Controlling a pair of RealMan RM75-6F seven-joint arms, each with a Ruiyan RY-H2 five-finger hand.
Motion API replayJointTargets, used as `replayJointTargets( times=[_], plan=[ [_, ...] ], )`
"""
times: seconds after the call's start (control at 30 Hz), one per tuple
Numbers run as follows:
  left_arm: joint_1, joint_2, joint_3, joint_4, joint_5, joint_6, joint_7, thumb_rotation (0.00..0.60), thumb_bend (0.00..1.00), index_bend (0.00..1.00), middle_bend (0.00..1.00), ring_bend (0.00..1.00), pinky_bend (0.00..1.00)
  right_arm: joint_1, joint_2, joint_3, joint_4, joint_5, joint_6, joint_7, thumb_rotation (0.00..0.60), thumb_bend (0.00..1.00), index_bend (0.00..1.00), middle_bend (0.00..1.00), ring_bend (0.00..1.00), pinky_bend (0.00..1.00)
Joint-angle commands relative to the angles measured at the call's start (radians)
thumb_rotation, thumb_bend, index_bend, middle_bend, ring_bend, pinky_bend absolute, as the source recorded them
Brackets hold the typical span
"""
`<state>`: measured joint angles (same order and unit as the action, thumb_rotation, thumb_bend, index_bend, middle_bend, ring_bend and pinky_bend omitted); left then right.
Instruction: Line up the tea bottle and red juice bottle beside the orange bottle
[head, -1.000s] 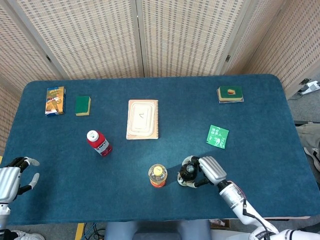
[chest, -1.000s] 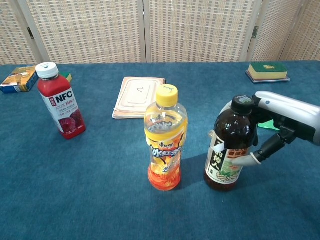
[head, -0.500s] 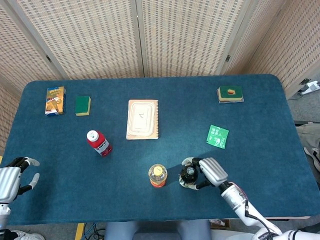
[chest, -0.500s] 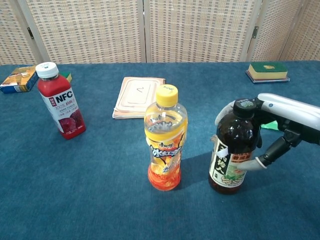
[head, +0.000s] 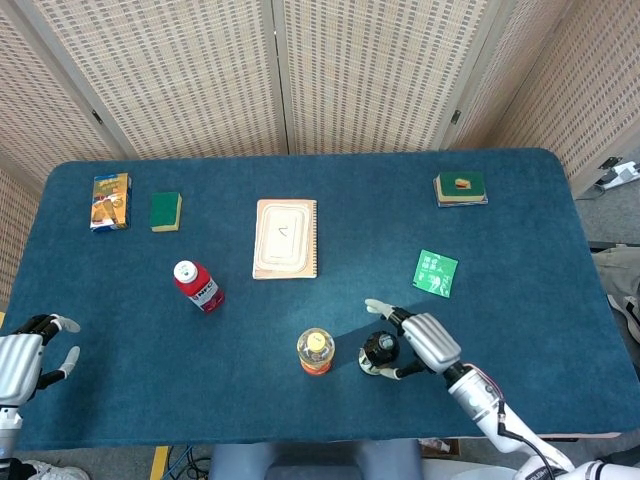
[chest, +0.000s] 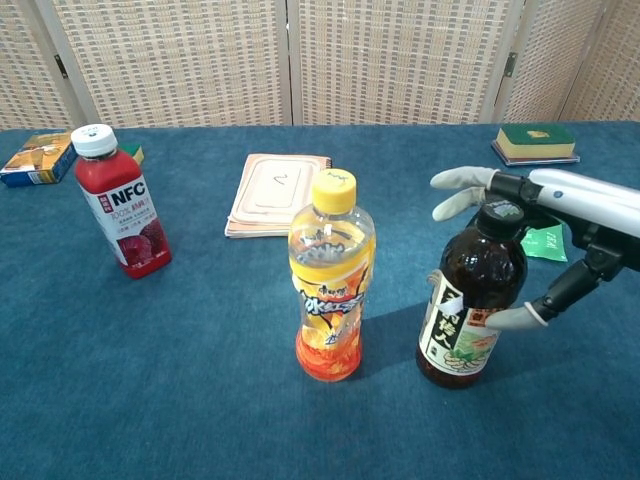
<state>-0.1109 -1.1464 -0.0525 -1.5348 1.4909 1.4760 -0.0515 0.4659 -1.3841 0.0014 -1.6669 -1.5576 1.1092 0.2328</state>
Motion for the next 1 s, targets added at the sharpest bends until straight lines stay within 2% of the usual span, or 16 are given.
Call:
replayJointTargets(
  times=[0.03, 0.33, 0.63, 0.77, 1.0],
  plan=[
    [-0.001, -0.001, 0.001, 0.001, 0.001, -0.001, -0.002, 0.600, 0.35, 0.44, 0.43, 0.31, 0.51, -0.006, 0.024, 0.000, -0.023, -0.013, 0.020, 0.002, 0.600, 0.00, 0.07, 0.18, 0.24, 0.46],
    [-0.006, -0.008, -0.002, 0.006, 0.008, 0.000, -0.015, 0.600, 0.35, 0.44, 0.43, 0.32, 0.51, -0.041, 0.141, -0.005, -0.117, -0.040, 0.093, -0.041, 0.600, 0.00, 0.07, 0.18, 0.24, 0.46],
    [-0.029, -0.037, -0.024, 0.023, 0.012, -0.004, -0.077, 0.600, 0.35, 0.43, 0.43, 0.33, 0.53, -0.130, 0.241, -0.039, -0.141, -0.124, 0.241, -0.189, 0.600, 0.00, 0.07, 0.21, 0.24, 0.46],
    [-0.044, -0.049, -0.028, 0.026, 0.011, -0.023, -0.108, 0.600, 0.34, 0.42, 0.43, 0.34, 0.53, -0.175, 0.271, -0.052, -0.135, -0.122, 0.284, -0.259, 0.600, 0.00, 0.07, 0.22, 0.24, 0.46],
    [-0.077, -0.064, -0.055, 0.008, -0.027, -0.068, -0.139, 0.600, 0.23, 0.33, 0.35, 0.33, 0.53, -0.242, 0.288, -0.067, -0.113, -0.094, 0.332, -0.319, 0.600, 0.00, 0.10, 0.24, 0.24, 0.46]
  ],
)
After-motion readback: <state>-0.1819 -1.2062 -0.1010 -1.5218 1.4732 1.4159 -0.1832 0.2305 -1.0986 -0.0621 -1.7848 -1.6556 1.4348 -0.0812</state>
